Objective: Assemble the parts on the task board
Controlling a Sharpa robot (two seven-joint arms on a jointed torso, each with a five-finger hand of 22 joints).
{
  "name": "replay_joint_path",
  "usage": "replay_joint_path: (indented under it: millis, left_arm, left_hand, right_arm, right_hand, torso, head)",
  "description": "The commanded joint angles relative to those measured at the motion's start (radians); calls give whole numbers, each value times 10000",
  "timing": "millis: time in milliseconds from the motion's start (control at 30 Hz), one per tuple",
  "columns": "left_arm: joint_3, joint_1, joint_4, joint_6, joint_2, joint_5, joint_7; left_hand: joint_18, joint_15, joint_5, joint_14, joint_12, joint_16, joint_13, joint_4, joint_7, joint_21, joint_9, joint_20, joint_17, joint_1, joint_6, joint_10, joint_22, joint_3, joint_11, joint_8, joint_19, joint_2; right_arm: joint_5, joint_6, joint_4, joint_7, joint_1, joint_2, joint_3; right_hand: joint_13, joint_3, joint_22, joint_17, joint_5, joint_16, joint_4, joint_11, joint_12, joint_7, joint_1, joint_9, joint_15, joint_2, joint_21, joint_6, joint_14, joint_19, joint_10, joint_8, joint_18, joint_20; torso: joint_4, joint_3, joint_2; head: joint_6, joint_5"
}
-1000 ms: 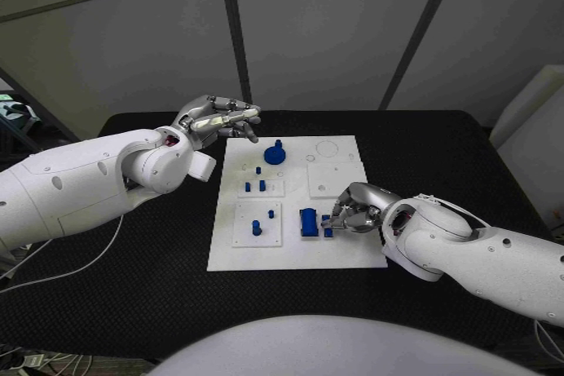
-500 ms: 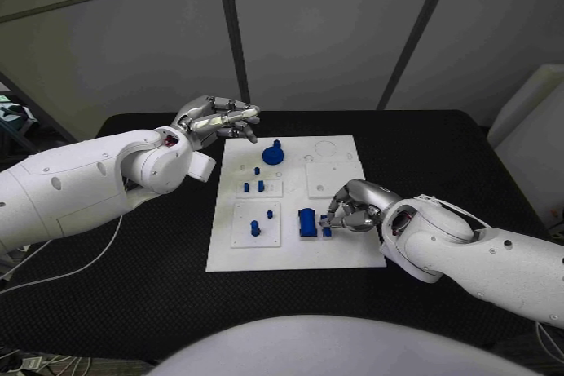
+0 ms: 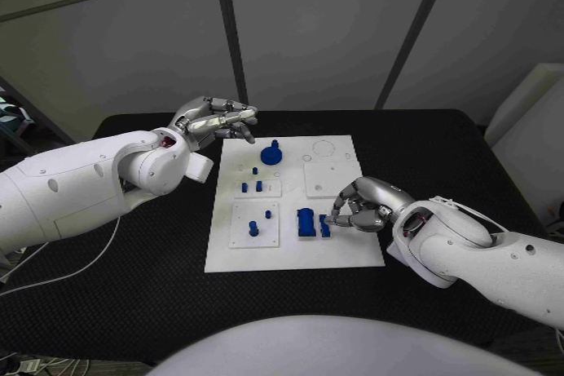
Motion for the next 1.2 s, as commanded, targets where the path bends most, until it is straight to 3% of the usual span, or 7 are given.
replay_joint_path:
  millis: [33, 567, 1200]
  left_arm:
    - [4, 10, 3, 120, 5, -29, 68]
    - [4, 10, 7, 118, -1, -29, 77]
    - [4, 3, -38, 120, 14, -29, 72]
  left_hand:
    - [483, -21, -20, 58, -33, -64, -10, -5, -20, -62, -10, 0, -17, 51, -53, -45, -9, -6, 2, 36, 42, 86]
    - [483, -21, -20, 58, -33, -64, -10, -5, -20, -62, -10, 0, -17, 51, -53, -45, -9, -6, 2, 36, 42, 86]
    - [483, -21, -20, 58, -33, -64, -10, -5, -20, -62, -10, 0, -17, 51, -53, -45, -9, -6, 2, 36, 42, 86]
  right_arm:
    - [99, 226, 88, 122, -18, -71, -3]
    - [67, 759, 116, -104, -347, -133, -6]
    - [-211, 324, -132, -374, -422, 2, -5]
  right_hand:
    - [-2, -29, 2, 1482, -39, -12, -38, -19, -32, -40, -13, 10, -89, -35, 23, -23, 804, 12, 36, 68, -183, -39]
    - [0, -38, -6, 1472, -34, -23, -72, -23, -33, -44, 29, 14, -92, -45, 16, -23, 801, 8, 36, 74, -181, -40]
    - [43, -69, 26, 1496, -54, -1, -40, -22, 16, -39, -14, 24, -95, 23, 36, -1, 806, 20, 66, 95, -187, -44]
  torso:
    - [6, 9, 6]
    - [17, 11, 15]
    - [7, 13, 10]
  head:
    - [-1, -27]
    - [-1, -17]
    - [-1, -30]
